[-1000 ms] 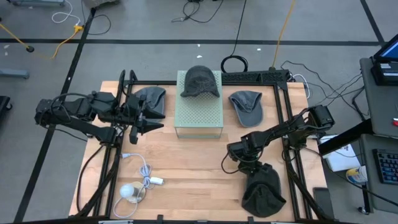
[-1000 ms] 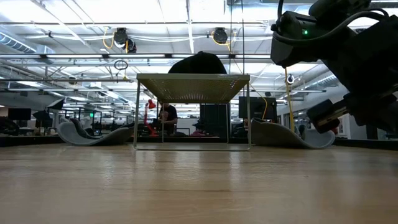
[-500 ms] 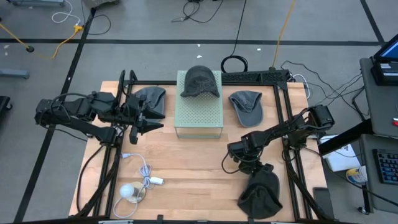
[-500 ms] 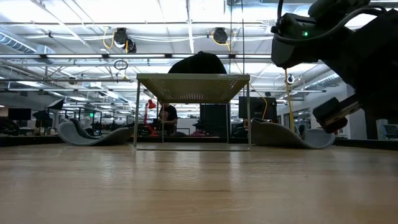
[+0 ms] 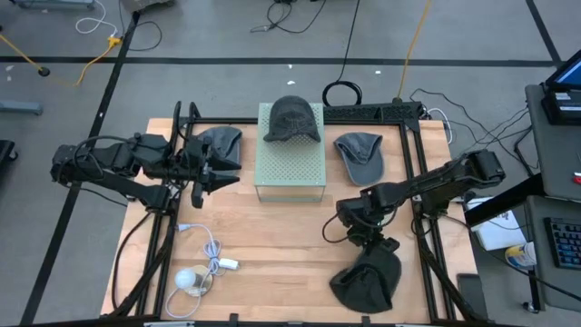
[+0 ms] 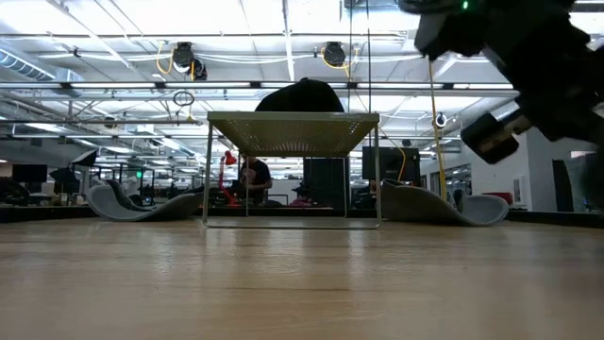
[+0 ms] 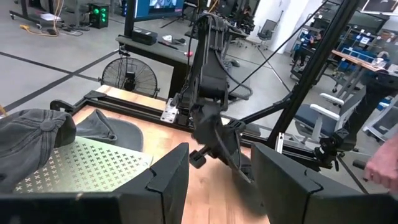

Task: Pick & Place hat
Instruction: Stack the black cap on top of the black cap on the shelf

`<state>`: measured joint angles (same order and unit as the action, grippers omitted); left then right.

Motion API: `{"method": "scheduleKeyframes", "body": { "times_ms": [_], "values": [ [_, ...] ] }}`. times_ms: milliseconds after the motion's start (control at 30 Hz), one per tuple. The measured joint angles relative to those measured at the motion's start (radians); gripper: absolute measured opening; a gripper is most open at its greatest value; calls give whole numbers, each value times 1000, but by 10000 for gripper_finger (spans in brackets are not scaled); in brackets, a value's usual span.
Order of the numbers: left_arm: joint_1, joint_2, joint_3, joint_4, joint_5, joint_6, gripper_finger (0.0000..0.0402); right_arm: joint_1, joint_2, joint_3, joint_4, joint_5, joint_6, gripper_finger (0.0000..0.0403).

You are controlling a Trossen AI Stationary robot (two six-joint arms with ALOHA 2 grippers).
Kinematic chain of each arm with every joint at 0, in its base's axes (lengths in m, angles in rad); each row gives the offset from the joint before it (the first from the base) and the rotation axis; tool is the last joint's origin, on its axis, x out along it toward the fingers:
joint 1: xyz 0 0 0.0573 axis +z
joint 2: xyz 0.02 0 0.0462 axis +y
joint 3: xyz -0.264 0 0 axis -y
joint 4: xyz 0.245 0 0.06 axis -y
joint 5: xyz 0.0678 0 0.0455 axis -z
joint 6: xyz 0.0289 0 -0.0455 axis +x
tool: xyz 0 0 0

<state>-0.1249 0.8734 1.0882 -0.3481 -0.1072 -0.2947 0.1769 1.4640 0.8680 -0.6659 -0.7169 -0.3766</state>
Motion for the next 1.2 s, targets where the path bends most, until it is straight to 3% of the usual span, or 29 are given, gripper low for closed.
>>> {"method": "scheduleKeyframes", "body": {
  "times_ms": [600,867,1200],
  "values": [
    [0,0,0,1,-78,-1,175,0,-350,0,21,363,367,5],
    [0,0,0,1,-78,-19,175,0,-426,0,141,571,485,5],
    [0,0,0,1,-78,-26,175,0,-445,0,362,719,495,6]
  ]
}}
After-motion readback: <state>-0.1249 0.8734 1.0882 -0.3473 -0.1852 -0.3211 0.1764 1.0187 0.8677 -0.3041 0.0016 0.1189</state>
